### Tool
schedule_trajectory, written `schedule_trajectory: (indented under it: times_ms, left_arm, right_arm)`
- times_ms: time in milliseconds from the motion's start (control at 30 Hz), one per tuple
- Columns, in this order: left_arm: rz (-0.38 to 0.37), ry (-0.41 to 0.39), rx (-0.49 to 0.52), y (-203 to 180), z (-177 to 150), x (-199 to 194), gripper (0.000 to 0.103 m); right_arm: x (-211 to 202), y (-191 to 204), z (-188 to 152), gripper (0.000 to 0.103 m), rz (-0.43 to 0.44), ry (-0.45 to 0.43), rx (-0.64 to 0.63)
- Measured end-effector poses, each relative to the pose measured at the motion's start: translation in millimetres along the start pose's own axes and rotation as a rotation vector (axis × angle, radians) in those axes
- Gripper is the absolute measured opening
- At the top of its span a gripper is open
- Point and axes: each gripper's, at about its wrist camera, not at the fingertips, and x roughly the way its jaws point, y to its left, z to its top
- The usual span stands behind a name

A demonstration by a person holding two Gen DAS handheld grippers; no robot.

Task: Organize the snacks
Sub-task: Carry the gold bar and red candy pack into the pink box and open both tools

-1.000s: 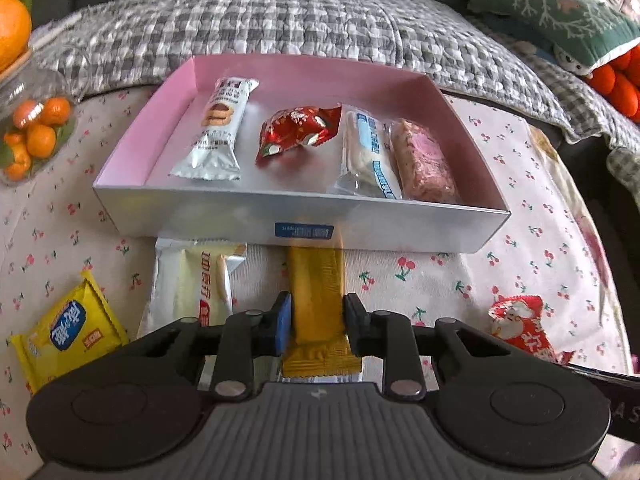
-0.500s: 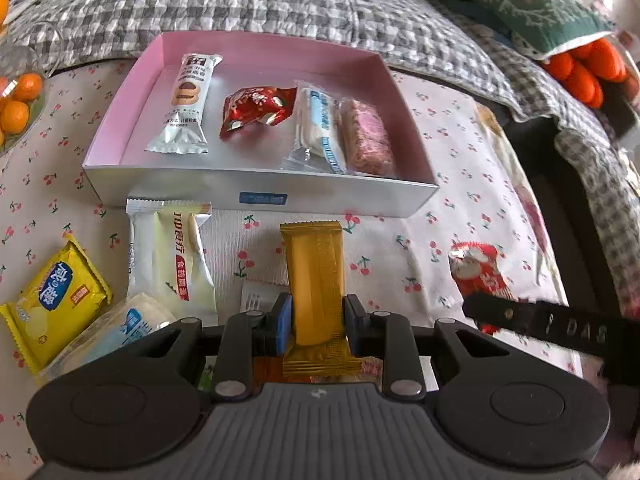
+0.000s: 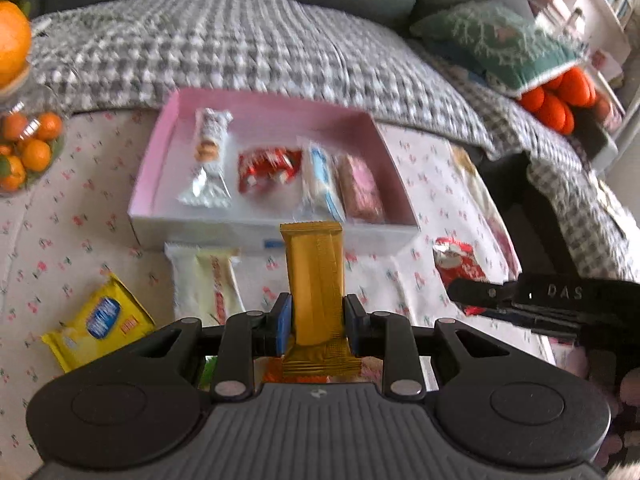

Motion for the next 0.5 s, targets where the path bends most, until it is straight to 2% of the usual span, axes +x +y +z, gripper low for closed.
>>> schedule_trajectory:
  times_ms: [167,500]
  left_arm:
    - [0.036,-0.031,0.016,4,19,6,0.025]
    - [0.015,-0.059,-0.025,12,54,34,0.025]
  right_arm:
    - [6,17,9,0.033,0.057,-0.023,0.001]
    - [33,34,25,0.033,0.125,-0.074,0.027]
